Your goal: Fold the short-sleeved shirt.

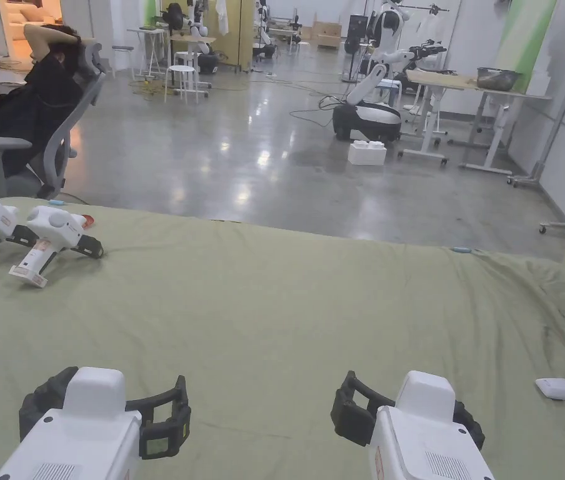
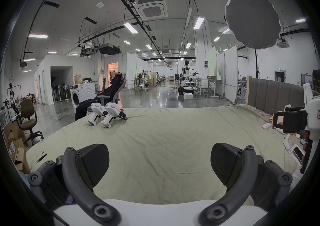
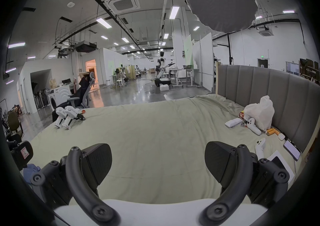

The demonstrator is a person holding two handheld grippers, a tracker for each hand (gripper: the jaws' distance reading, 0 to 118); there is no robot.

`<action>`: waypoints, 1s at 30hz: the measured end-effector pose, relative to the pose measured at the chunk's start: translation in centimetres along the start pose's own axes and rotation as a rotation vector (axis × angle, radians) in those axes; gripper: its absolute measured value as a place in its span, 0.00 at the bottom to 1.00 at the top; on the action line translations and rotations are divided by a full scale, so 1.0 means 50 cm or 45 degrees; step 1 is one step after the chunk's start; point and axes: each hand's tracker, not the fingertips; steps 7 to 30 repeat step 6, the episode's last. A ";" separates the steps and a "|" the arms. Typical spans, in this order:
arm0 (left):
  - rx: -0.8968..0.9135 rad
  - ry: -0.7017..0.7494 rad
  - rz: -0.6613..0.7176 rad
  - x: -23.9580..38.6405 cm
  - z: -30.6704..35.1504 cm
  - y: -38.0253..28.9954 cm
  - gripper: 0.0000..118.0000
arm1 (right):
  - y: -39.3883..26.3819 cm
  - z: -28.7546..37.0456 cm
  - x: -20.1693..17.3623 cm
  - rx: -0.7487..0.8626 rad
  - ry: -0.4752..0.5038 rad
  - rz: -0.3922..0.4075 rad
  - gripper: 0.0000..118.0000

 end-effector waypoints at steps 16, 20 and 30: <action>0.027 -0.008 -0.011 -0.003 -0.008 0.008 1.00 | -0.002 0.003 0.001 0.088 -0.014 0.047 0.93; 0.027 -0.008 -0.011 -0.003 -0.008 0.008 1.00 | -0.002 0.003 0.001 0.088 -0.014 0.047 0.93; 0.027 -0.008 -0.011 -0.003 -0.008 0.008 1.00 | -0.002 0.003 0.001 0.088 -0.014 0.047 0.93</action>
